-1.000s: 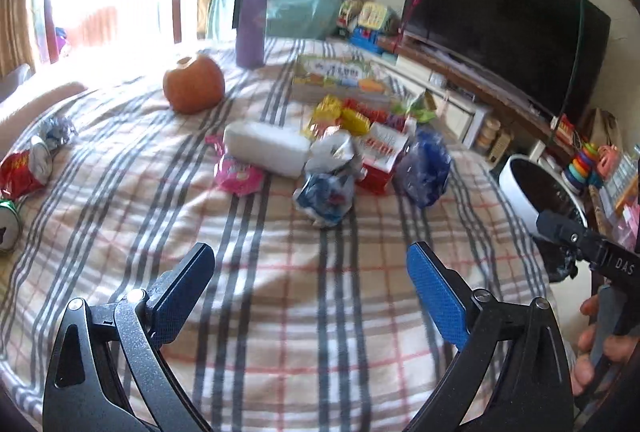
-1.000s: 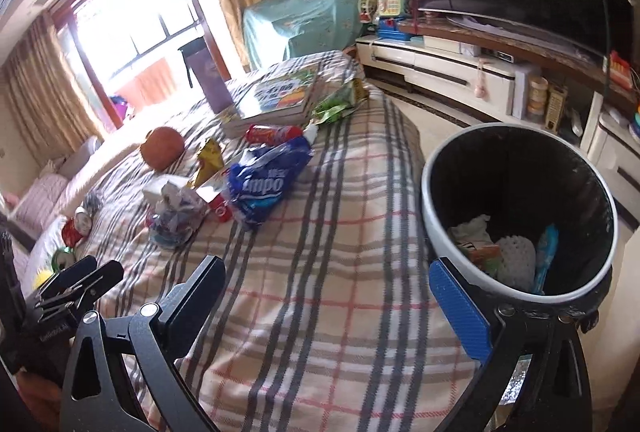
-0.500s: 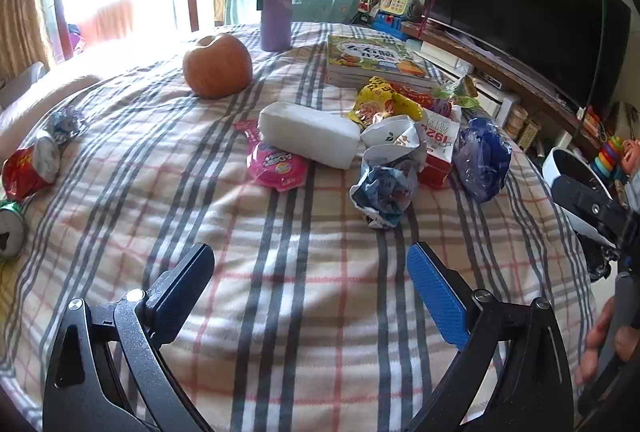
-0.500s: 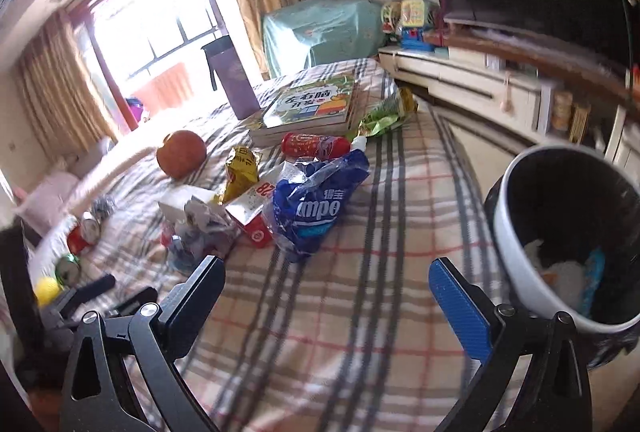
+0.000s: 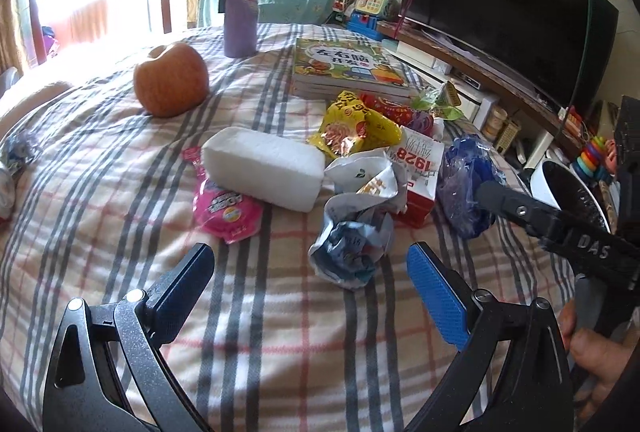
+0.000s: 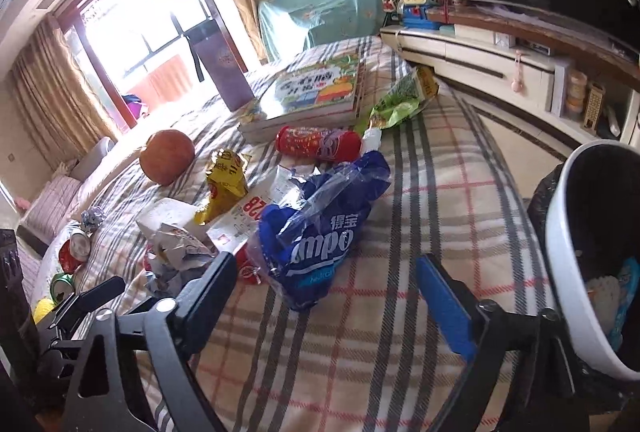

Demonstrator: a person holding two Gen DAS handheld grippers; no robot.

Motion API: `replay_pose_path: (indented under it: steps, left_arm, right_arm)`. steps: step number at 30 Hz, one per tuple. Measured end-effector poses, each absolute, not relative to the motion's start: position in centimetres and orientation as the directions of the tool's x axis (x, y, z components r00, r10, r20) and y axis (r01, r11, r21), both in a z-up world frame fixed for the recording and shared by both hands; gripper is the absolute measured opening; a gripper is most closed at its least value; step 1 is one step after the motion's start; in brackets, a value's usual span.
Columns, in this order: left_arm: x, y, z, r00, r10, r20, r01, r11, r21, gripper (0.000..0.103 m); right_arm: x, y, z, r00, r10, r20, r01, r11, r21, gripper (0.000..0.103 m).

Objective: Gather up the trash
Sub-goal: 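Grasp the crumpled silver wrapper with the left tool while the right tool grasps the blue ampo bag, then carry the silver wrapper and blue bag over the trash bin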

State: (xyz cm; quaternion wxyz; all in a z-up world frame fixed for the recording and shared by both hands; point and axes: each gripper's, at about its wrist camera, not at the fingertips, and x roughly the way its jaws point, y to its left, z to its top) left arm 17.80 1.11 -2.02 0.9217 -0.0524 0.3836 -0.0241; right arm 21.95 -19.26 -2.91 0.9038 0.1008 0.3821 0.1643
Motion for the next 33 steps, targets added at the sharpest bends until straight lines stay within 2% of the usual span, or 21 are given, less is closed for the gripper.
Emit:
replay_pose_path:
  steps: [1,2,3,4,5,6,8,15,33]
  left_arm:
    - [18.1,0.9,-2.1,0.705,-0.093,-0.704,0.013,0.993,-0.117,0.099]
    - [18.4,0.8,-2.3,0.703,-0.100,-0.704,0.022,0.993,-0.119,0.096]
    - [18.7,0.7,-2.4,0.700,-0.106,-0.706,0.028,0.992,-0.121,0.087]
    - [19.1,0.5,-2.6,0.690,-0.117,-0.714,0.038,0.991,-0.127,0.081]
    - [19.4,0.3,-2.9,0.677,-0.132,-0.724,0.048,0.990,-0.135,0.067]
    - [19.6,0.2,-3.2,0.667,-0.141,-0.731,0.055,0.988,-0.141,0.051]
    - [19.7,0.1,-3.6,0.654,-0.166,-0.738,0.071,0.985,-0.159,0.036]
    - [18.0,-0.2,-2.8,0.672,-0.199,-0.713,0.088,0.978,-0.189,0.028]
    - [14.9,-7.5,-0.4,0.640,-0.337,-0.690,0.246,0.941,-0.232,0.027]
  right_arm:
    - [22.2,-19.2,-3.2,0.647,0.376,-0.663,-0.218,0.925,0.312,0.074]
    - [22.5,-19.3,-3.6,0.638,0.383,-0.668,-0.217,0.922,0.321,0.062]
    - [22.7,-19.4,-3.9,0.628,0.395,-0.670,-0.219,0.916,0.335,0.048]
    - [22.7,-19.5,-4.1,0.623,0.405,-0.669,-0.220,0.912,0.347,0.041]
    - [22.6,-19.7,-4.2,0.621,0.410,-0.668,-0.220,0.909,0.353,0.033]
    - [22.5,-19.8,-4.2,0.621,0.410,-0.668,-0.220,0.909,0.354,0.033]
    - [21.9,-20.2,-4.1,0.627,0.412,-0.661,-0.225,0.909,0.352,0.031]
    - [19.7,-22.4,-3.4,0.635,0.418,-0.650,-0.224,0.904,0.363,0.030]
    - [14.0,-28.1,-1.3,0.697,0.377,-0.610,-0.176,0.915,0.364,0.030]
